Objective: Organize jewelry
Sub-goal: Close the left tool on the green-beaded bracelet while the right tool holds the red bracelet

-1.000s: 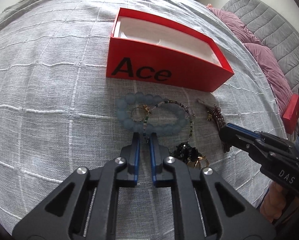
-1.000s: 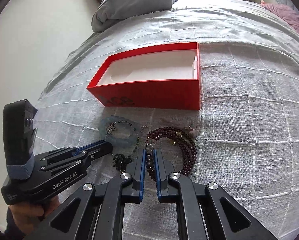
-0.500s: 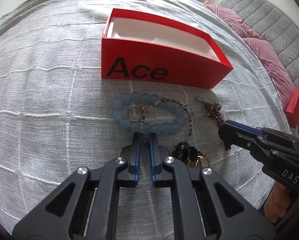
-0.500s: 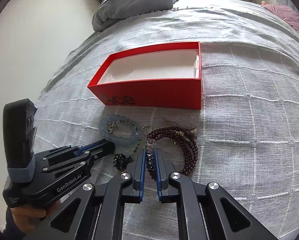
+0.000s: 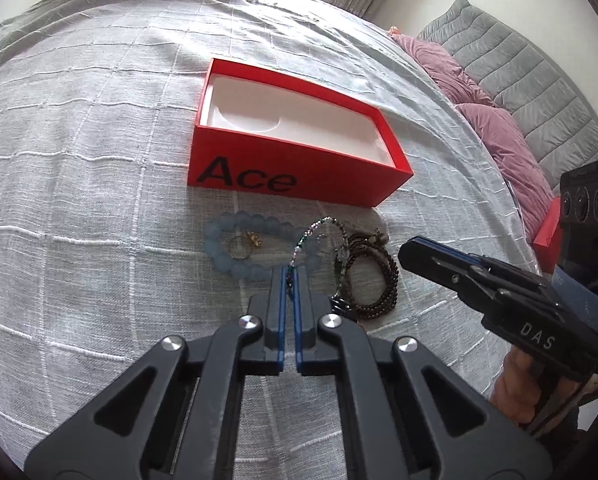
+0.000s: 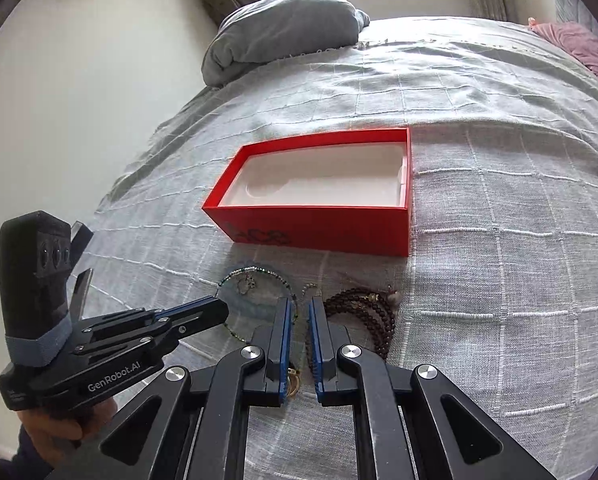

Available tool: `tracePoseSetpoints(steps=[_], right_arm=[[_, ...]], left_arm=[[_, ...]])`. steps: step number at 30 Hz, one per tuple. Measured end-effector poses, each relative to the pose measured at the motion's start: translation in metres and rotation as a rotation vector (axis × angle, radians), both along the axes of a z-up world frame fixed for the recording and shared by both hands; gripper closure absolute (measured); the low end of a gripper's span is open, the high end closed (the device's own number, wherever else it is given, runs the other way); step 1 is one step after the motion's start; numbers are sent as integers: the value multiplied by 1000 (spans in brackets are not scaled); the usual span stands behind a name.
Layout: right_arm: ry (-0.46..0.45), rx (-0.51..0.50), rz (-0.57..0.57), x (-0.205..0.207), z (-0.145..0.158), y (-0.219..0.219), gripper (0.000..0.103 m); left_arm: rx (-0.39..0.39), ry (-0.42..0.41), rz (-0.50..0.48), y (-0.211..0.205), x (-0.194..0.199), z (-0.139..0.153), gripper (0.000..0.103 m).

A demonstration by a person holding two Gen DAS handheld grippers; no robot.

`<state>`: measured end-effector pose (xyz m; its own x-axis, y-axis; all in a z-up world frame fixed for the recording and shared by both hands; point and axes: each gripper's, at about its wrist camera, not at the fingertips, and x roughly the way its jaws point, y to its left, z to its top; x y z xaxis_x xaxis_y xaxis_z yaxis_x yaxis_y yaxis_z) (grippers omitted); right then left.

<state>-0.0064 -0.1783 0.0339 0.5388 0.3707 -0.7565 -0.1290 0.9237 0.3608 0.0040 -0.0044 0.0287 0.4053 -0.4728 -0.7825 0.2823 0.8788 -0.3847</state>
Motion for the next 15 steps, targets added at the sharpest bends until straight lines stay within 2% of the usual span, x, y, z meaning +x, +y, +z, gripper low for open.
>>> tracePoseSetpoints(steps=[8,13,15], right_arm=[[125,-99,75,7,-34,20,89],[137,-133,99,9,-44,32,75],[132,-148,111,10,-47,35,75]], left_arm=[[20,-47,36,8,4,7,99],[27,-52,39,8,5,7,99],[28,-59,41,9,4,9,99]])
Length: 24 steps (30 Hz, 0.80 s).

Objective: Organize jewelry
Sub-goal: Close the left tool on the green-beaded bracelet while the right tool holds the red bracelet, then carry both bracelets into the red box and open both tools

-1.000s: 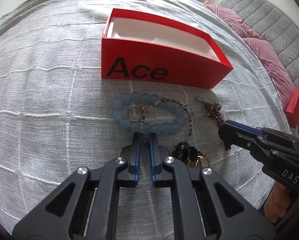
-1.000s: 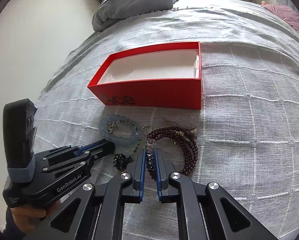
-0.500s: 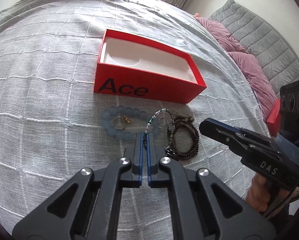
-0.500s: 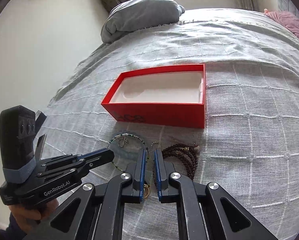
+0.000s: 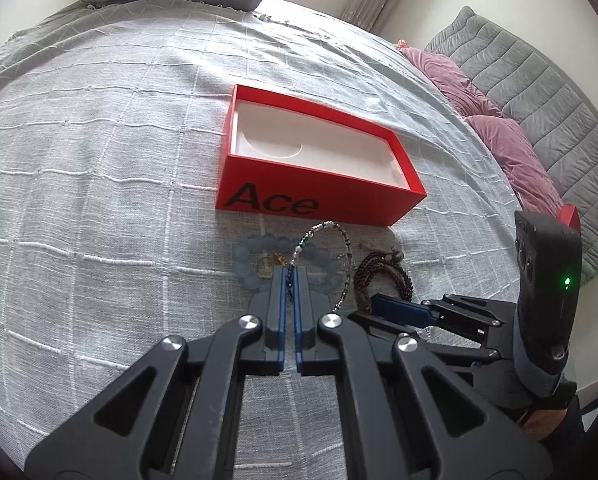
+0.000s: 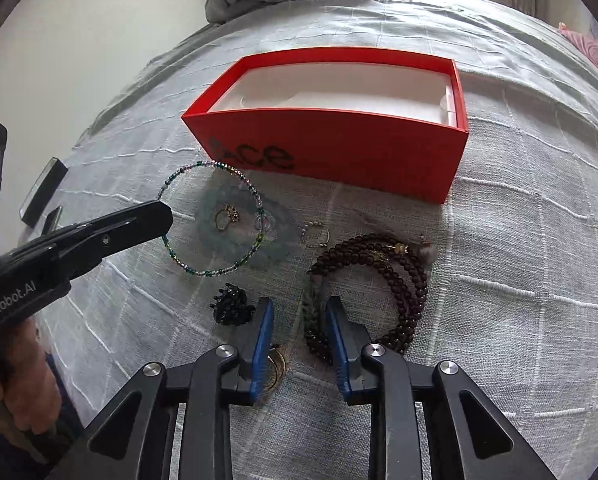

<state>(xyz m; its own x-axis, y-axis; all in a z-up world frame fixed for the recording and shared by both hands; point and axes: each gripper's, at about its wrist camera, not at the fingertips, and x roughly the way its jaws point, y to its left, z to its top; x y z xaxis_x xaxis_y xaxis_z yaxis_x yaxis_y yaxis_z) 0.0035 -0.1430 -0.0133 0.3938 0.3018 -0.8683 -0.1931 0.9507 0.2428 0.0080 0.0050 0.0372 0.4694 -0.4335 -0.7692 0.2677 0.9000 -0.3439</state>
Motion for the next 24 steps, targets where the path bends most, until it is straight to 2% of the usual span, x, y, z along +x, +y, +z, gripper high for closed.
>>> tracePoseSetpoints(steps=[3,8,11,19,21,24], right_arm=[[-29,-85,1,1,-1,7,94],[-28,-20,-39,1,5,-2,95],[-44,97,-40,-3,22,-16,95],[-95,330,-24,-6,56,-33,95],[-123,346,-31,-4,65,-35,95],[-175,341,-54,3,76,-42,95]], left_arm=[[-5,-11,-1,2,-1,3,99],[-11,-31,-1,5,1,9,99],[-17,-47,-6,6,3,15,99],[-24,-114,3,16,16,37,99],[-55,-115,17,23,24,41,99],[-61,-127,33,26,31,44,99]])
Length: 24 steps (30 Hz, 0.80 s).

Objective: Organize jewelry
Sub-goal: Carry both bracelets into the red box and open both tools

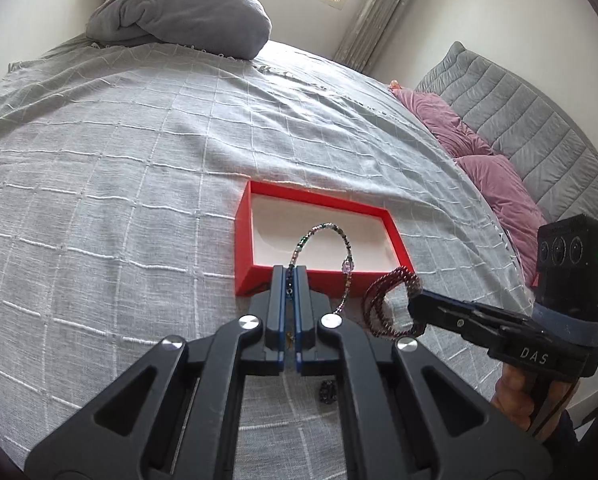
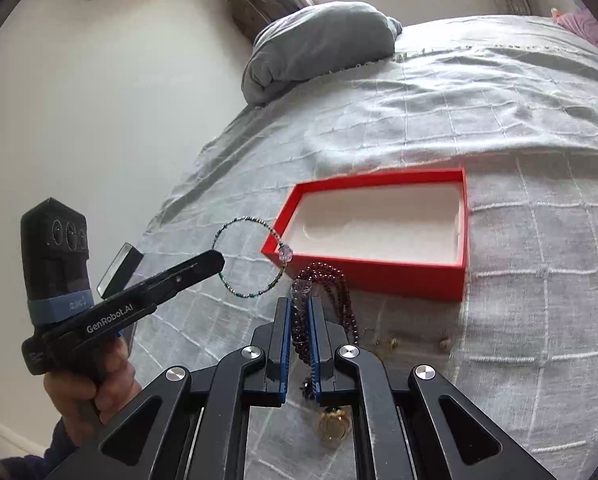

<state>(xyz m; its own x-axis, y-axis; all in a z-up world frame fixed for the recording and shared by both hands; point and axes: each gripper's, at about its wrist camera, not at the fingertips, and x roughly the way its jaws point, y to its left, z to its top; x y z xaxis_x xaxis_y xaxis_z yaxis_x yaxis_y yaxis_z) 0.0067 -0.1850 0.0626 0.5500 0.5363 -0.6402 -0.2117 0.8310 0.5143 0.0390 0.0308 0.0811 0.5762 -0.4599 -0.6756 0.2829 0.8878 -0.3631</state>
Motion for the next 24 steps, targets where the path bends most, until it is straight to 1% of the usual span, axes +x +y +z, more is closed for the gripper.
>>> tracePoseSetpoints(steps=[6,13,17,19,21,24], right_arm=[[-64,19,-62,21,13,-14,95],[-95,-6,-86,36,20,-19,95],[-94,-33,-115,44,16,-22,95],[-103,-43,-134,46,17,-24,95],[-109,-83,-139,49,16,-23,95],[-106,-220,-156,53,8,-14,94]], left_arm=[[-12,-6,-7,-7,18,0,99],[-14,-13,-3,-15,42,-1,99],[-17,22,-10,-22,52,-12,99],[-6,39,-15,-25,55,-18,99],[17,51,-13,-27,57,-25,99],[20,81,0,-26,62,-34,99]])
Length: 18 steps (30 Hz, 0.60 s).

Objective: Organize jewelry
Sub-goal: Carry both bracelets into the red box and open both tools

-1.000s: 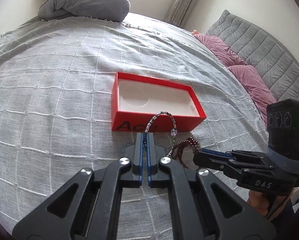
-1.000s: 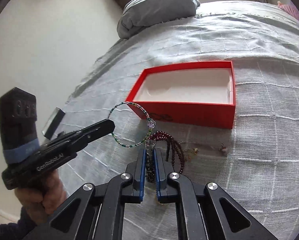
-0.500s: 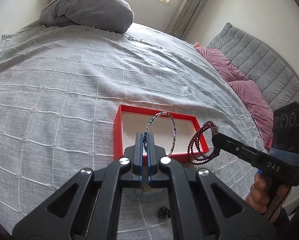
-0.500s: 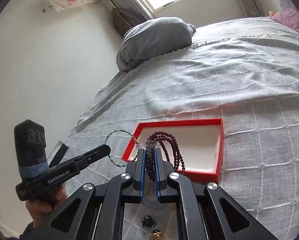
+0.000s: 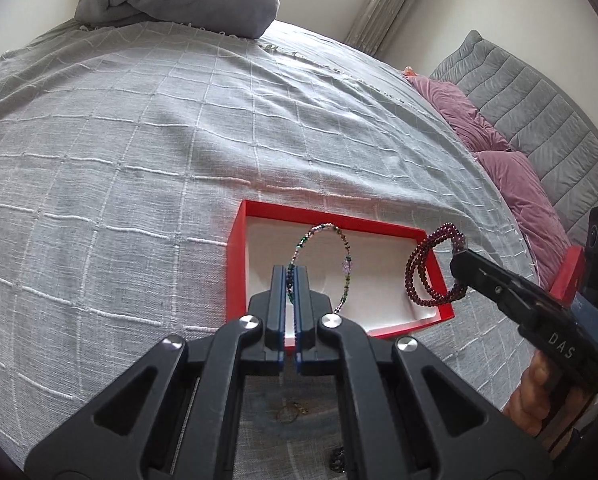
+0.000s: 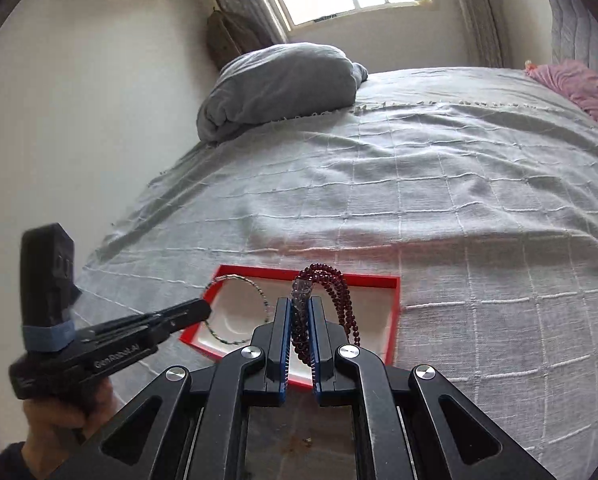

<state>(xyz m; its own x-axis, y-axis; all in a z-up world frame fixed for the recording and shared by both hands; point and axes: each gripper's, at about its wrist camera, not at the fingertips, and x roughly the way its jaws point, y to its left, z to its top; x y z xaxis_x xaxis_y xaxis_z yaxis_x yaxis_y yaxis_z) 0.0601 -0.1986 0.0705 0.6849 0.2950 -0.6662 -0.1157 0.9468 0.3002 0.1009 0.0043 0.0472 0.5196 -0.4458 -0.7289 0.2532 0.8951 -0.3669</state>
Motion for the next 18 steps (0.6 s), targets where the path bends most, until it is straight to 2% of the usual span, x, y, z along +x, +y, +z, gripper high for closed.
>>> tracePoseSetpoints(steps=[3,6,9,10,12,18], right_arm=[[43,-10,2,6,-15,3,94],[49,-24,7,6,-18,5,93],[50,-6,13,5,-17,4,92],[47,11,17,5,-16,3,87],[43,45,14,3,-12,-2,82],[46,90,-28,-4,-1,-16,82]], left_arm=[[10,20,-2,-2,0,-6,99],[26,12,-11,-5,-2,-5,99],[17,24,-4,-3,-2,-5,99],[17,23,0,-2,-2,-4,98],[22,10,15,2,-2,-2,96],[17,7,34,10,-7,5,93]])
